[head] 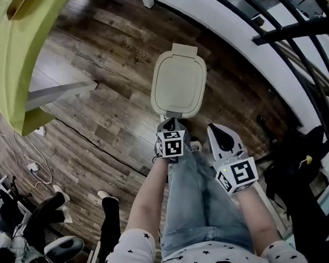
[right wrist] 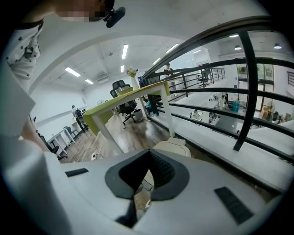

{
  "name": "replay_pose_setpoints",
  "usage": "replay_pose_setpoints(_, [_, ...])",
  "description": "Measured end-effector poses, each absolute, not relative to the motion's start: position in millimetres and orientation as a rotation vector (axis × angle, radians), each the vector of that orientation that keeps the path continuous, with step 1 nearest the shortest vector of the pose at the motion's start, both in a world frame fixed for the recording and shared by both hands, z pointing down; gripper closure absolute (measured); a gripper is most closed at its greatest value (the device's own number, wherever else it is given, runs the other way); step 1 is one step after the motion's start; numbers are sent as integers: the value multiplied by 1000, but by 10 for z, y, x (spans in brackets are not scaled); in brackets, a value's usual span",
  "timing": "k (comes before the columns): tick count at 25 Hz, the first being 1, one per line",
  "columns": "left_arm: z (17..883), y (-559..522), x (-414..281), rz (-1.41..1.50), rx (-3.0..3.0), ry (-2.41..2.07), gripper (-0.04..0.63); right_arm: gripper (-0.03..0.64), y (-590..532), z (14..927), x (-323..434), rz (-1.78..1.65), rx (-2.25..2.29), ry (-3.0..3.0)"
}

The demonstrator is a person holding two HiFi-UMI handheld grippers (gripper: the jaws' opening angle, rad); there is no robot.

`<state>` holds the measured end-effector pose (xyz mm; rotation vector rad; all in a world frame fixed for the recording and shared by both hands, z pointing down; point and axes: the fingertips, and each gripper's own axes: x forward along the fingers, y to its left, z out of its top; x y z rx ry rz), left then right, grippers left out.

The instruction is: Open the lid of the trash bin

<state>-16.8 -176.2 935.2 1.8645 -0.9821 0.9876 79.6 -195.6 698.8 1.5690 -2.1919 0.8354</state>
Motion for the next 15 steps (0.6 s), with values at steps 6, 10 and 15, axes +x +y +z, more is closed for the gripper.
replay_pose_setpoints(6, [9441,-1756,-199,991,1856,-986,583,623,-1910,7038,822,844,1585,-2177])
replay_pose_setpoints(10, [9471,-1753,-189,987,1866,-987,583,623,-1892,7061,832,832,1582,-2178])
replay_pose_setpoints(15, [9493,-1735,-212,975,1845,-980,583,623,-1863,7084,816,836,1581,-2176])
